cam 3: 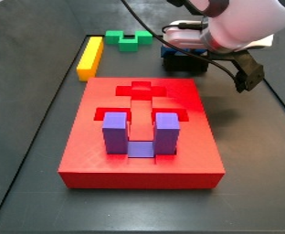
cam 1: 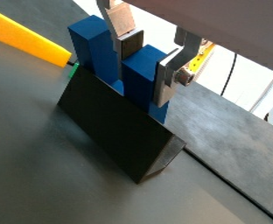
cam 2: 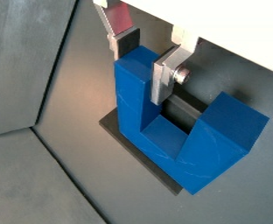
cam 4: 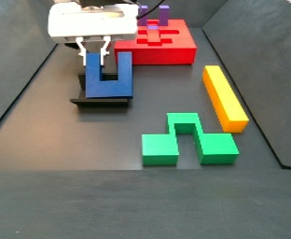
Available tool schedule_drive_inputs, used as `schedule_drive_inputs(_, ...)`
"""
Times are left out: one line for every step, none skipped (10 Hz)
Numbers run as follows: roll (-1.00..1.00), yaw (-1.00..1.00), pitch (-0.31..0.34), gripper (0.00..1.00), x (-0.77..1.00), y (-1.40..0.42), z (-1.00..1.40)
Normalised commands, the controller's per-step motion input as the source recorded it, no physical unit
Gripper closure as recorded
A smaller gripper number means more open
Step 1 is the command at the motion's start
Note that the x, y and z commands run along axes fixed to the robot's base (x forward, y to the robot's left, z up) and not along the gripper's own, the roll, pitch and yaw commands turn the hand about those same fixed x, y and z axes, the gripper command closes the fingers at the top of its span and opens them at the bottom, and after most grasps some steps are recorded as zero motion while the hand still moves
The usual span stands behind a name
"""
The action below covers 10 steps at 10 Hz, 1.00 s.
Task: Pick up the blue object. Move up. Place the blue object on the fixture. Regrasp the blue object. Move to above the board. Insert the blue object.
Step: Regrasp the blue object, then move to above the board.
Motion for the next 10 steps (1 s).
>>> schedule_drive_inputs(0.00,0.00,0.000,1.00,0.00,0.00,0.00)
schedule_drive_inputs(0.00,0.00,0.000,1.00,0.00,0.00,0.00)
schedule_drive_inputs(0.00,0.00,0.000,1.00,0.00,0.00,0.00)
schedule_drive_inputs(0.00,0.00,0.000,1.00,0.00,0.00,0.00)
schedule_drive_inputs(0.00,0.00,0.000,1.00,0.00,0.00,0.00)
schedule_drive_inputs(0.00,0.00,0.000,1.00,0.00,0.00,0.00)
schedule_drive_inputs(0.00,0.00,0.000,1.00,0.00,0.00,0.00)
schedule_drive_inputs(0.00,0.00,0.000,1.00,0.00,0.00,0.00)
schedule_drive_inputs(0.00,0.00,0.000,1.00,0.00,0.00,1.40)
schedule_drive_inputs(-0.05,0.00,-0.023,1.00,0.01,-0.01,1.40)
